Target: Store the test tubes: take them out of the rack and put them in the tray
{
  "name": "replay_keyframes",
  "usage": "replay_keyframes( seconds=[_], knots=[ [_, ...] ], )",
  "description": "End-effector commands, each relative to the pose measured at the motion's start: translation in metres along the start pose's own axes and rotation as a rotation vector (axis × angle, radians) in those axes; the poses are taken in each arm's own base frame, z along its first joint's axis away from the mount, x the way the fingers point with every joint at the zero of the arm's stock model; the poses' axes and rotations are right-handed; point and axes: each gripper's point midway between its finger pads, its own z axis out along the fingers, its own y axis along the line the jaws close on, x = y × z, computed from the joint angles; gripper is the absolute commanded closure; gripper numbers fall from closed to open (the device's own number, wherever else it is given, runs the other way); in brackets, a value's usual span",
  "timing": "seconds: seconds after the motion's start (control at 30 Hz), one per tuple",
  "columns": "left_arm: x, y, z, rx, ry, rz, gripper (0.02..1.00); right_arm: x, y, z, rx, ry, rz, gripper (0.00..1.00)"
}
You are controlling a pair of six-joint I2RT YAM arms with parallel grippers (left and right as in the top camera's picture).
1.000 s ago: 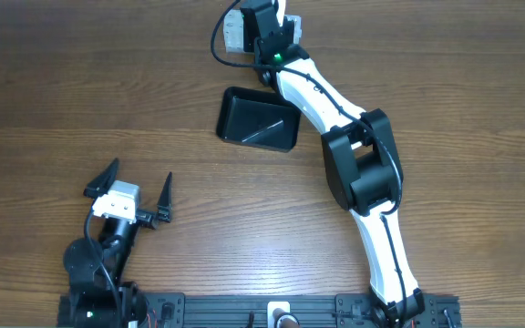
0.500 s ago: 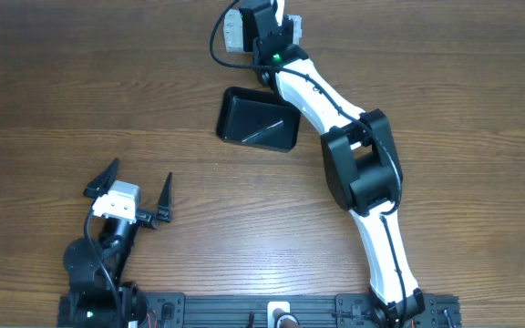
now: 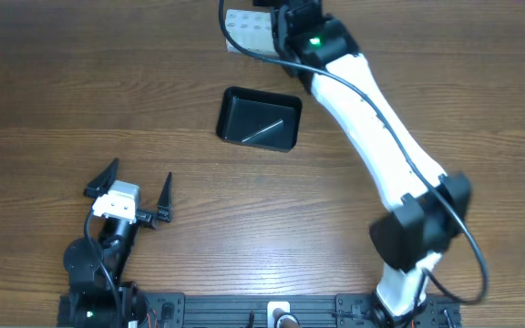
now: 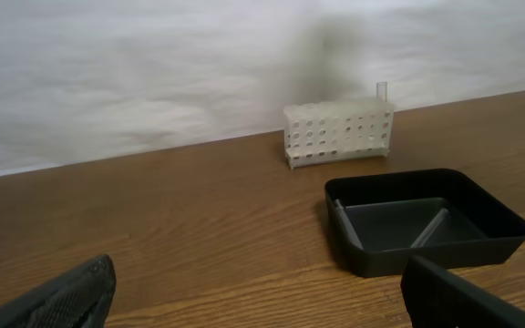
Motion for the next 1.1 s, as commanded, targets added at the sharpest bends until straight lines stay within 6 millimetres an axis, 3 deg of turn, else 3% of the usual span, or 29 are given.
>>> replay_keyframes(
  seconds=[0.03,0.2,0.23,0.43,0.6,0.97,1.1],
  knots=[
    [0.001,-0.003,0.000,0.013,-0.003,0.014,0.018,0.041,0.003,-0.016,0.023,0.172,0.074,0.919],
    [0.001,-0.003,0.000,0.013,-0.003,0.014,0.018,0.137,0.016,-0.019,-0.020,0.499,0.105,0.915],
    [0.001,-0.003,0.000,0.013,-0.003,0.014,0.018,0.170,0.023,-0.016,-0.046,0.592,0.126,0.915],
    [0.001,-0.003,0.000,0.013,-0.003,0.014,0.018,0.254,0.034,-0.008,-0.058,0.805,0.191,0.921],
    [0.001,-0.003,0.000,0.013,-0.003,0.014,0.018,0.288,0.037,-0.003,-0.043,0.884,0.224,0.925],
    [0.001,-0.003,0.000,0.013,-0.003,0.014,0.018,0.314,0.037,0.002,-0.017,0.930,0.230,0.901],
    [0.001,-0.003,0.000,0.013,-0.003,0.014,0.018,0.333,0.034,0.006,0.010,0.959,0.236,0.890]
  ],
)
